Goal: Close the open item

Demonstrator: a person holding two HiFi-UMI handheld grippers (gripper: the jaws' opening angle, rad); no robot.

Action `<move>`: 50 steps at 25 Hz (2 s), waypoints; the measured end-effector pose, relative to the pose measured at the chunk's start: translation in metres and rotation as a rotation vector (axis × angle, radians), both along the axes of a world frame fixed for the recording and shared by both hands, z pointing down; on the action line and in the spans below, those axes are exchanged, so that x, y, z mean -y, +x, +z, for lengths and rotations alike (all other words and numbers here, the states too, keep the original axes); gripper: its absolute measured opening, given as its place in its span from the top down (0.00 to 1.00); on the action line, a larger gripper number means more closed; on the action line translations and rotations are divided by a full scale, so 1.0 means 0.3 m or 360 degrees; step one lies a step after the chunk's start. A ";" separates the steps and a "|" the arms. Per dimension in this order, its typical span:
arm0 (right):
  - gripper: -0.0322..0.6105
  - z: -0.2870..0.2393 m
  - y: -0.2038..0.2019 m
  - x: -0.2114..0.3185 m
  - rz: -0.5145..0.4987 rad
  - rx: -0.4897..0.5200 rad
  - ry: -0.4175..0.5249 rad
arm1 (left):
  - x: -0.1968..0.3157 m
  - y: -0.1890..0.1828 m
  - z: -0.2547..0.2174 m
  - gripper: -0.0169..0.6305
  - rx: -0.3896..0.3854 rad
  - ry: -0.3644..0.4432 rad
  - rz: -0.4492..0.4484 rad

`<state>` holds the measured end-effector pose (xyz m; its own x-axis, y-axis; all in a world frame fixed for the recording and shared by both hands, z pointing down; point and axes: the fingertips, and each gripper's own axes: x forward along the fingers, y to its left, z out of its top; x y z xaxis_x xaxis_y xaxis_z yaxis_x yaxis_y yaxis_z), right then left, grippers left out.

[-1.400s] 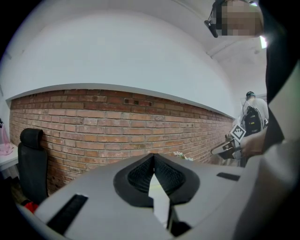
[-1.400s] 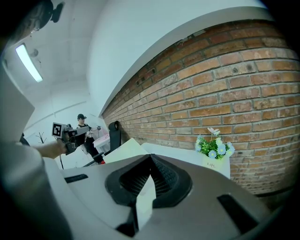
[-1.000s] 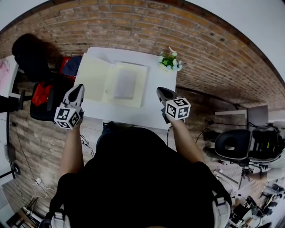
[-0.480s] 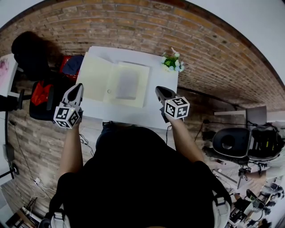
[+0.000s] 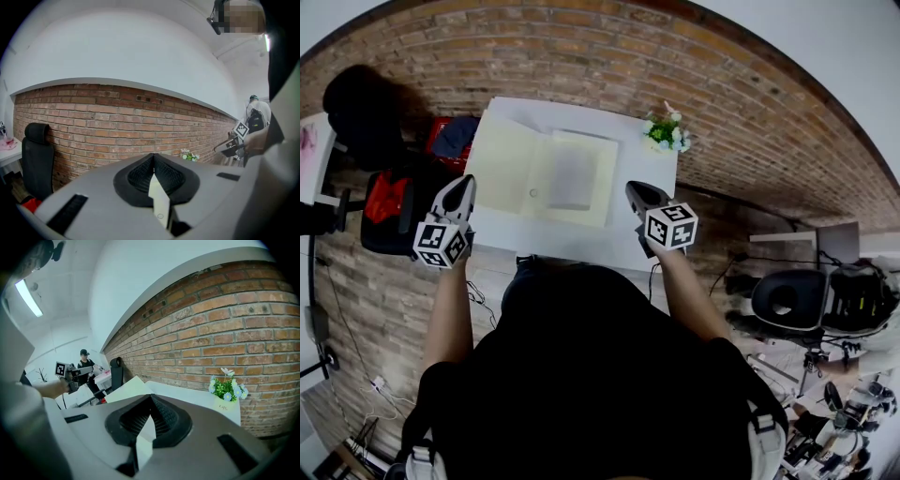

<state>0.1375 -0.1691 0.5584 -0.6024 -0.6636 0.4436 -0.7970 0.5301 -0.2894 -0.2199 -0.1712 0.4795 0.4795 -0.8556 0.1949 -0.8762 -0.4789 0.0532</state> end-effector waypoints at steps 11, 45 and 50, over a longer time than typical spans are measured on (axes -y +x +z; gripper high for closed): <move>0.91 -0.003 -0.069 0.006 -0.0008 -0.0025 -0.0016 | 0.019 -0.082 0.023 0.95 -0.0006 -0.0028 -0.0022; 0.91 0.046 -0.381 0.036 -0.0107 -0.0063 -0.0075 | -0.012 -0.401 0.327 0.95 0.0088 -0.0354 -0.0093; 0.91 0.042 -0.412 0.029 -0.0114 -0.0060 -0.0083 | -0.020 -0.411 0.394 0.95 0.0122 -0.0436 -0.0058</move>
<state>0.0139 -0.1779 0.5710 -0.6297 -0.5948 0.4997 -0.7684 0.5714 -0.2882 -0.3433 -0.1653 0.5978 0.4246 -0.7825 0.4555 -0.8990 -0.4241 0.1094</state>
